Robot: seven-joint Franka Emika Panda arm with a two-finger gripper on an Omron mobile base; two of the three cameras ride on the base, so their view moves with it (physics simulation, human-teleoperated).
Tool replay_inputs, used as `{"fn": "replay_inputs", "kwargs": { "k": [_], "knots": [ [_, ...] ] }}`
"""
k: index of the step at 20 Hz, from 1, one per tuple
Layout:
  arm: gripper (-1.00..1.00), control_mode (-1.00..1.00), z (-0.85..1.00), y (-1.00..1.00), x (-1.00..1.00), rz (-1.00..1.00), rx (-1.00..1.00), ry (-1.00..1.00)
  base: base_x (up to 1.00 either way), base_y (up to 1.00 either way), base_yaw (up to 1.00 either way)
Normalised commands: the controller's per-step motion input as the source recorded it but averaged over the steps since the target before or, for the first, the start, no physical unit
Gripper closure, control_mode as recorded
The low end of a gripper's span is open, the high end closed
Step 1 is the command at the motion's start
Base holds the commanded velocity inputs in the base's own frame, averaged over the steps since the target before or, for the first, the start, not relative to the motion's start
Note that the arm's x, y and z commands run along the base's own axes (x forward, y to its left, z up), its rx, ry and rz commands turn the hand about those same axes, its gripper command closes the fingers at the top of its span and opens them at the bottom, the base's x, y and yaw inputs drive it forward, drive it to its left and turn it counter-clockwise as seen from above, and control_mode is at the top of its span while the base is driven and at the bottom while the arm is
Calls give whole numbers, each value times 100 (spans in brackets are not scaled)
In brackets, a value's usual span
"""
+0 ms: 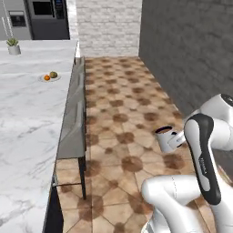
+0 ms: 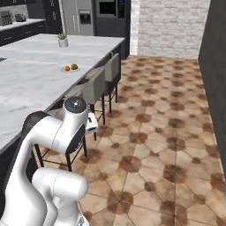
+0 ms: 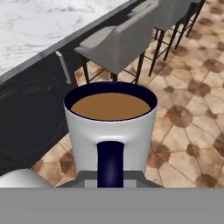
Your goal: Pick up the brewed coffee from the coffee machine and place it next to the breakfast plate on the dining counter.
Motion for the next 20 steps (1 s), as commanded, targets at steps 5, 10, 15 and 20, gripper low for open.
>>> {"fn": "replay_inputs", "kwargs": {
  "k": [5, 10, 15, 20],
  "knots": [
    [100, 100, 0, 0, 0, 0, 0, 0, 69, -76, 48],
    [100, 100, 0, 0, 0, 0, 0, 0, 70, -78, 47],
    [100, 100, 0, 0, 0, 0, 0, 0, 76, -78, 46],
    [100, 100, 0, 0, 0, 0, 0, 0, 81, -77, 46]
  ]
}}
